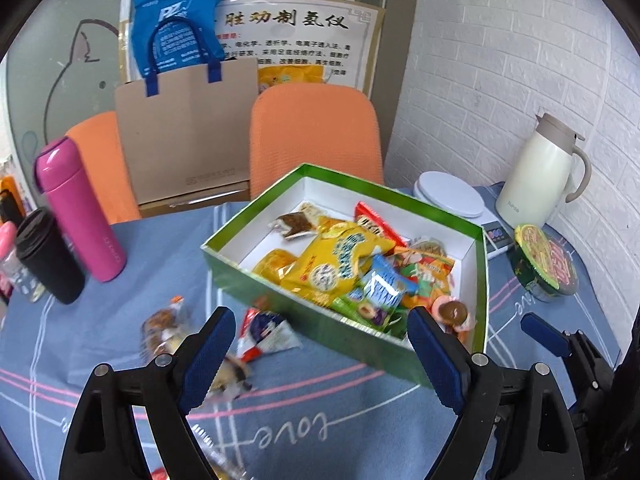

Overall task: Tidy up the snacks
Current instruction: 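Grasp the Danco Galette biscuit bag with the left gripper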

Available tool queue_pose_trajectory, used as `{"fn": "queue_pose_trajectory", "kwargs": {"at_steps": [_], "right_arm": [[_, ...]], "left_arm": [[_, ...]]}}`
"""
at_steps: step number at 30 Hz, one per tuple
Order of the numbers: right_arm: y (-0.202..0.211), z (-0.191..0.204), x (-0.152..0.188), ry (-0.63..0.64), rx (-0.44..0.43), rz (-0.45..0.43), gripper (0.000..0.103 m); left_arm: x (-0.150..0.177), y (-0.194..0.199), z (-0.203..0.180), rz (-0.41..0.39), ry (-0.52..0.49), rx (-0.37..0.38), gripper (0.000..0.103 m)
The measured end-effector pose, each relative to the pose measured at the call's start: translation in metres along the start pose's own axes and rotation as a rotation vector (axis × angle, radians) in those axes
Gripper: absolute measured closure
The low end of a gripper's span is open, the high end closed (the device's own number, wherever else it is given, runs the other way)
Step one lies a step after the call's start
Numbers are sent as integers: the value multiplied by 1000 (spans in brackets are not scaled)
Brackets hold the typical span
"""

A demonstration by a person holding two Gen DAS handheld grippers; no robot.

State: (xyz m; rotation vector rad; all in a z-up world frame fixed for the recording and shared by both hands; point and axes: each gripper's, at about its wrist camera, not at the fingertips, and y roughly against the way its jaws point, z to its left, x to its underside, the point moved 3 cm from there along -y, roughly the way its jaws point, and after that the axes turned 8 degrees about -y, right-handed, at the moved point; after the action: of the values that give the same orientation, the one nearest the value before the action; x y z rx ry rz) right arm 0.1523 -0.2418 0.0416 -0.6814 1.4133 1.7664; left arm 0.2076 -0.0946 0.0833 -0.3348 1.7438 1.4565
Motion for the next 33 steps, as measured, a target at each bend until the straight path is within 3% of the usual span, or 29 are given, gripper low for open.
{"fn": "queue_pose_trajectory", "kwargs": {"at_steps": [6,15,21,33], "right_arm": [[6,25,15,48,-35,25,8],[1,66,46,95,-166,156,8],[-11,114,79,184,-278,276,8],[-26,155,113,282,-349,389,8]], "left_arm": [[33,28,23,-3,44,-87,13],[119,56,84,41,222,-97,13],[171,60,123,117,400,-15,13],[183,54,121,90,405,92,14]]}}
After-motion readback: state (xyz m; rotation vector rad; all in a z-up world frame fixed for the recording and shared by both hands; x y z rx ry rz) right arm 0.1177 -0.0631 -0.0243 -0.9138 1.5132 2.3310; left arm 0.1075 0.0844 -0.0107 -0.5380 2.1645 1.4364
